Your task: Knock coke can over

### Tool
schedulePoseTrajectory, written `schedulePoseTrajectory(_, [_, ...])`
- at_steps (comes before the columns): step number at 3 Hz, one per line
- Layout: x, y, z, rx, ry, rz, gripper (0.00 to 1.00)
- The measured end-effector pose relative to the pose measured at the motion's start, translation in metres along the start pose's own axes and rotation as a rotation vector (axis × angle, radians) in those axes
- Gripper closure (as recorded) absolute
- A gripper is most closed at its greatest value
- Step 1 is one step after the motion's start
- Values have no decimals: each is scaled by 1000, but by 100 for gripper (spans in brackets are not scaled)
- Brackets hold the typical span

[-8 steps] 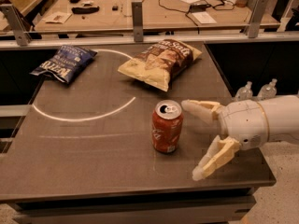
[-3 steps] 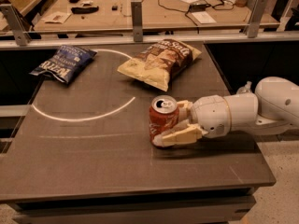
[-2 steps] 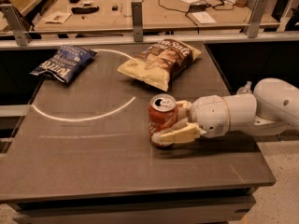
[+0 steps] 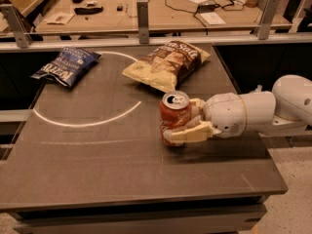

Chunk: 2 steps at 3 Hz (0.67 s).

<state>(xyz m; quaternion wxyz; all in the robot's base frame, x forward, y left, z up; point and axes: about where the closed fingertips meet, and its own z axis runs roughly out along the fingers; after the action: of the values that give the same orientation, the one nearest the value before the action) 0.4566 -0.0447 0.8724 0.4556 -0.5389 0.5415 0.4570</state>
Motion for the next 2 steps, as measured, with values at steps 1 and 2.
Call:
schedulePoseTrajectory(1, [-16, 1, -9, 1, 20, -64, 100])
schedulePoseTrajectory(2, [-38, 6, -13, -6, 65, -222, 100])
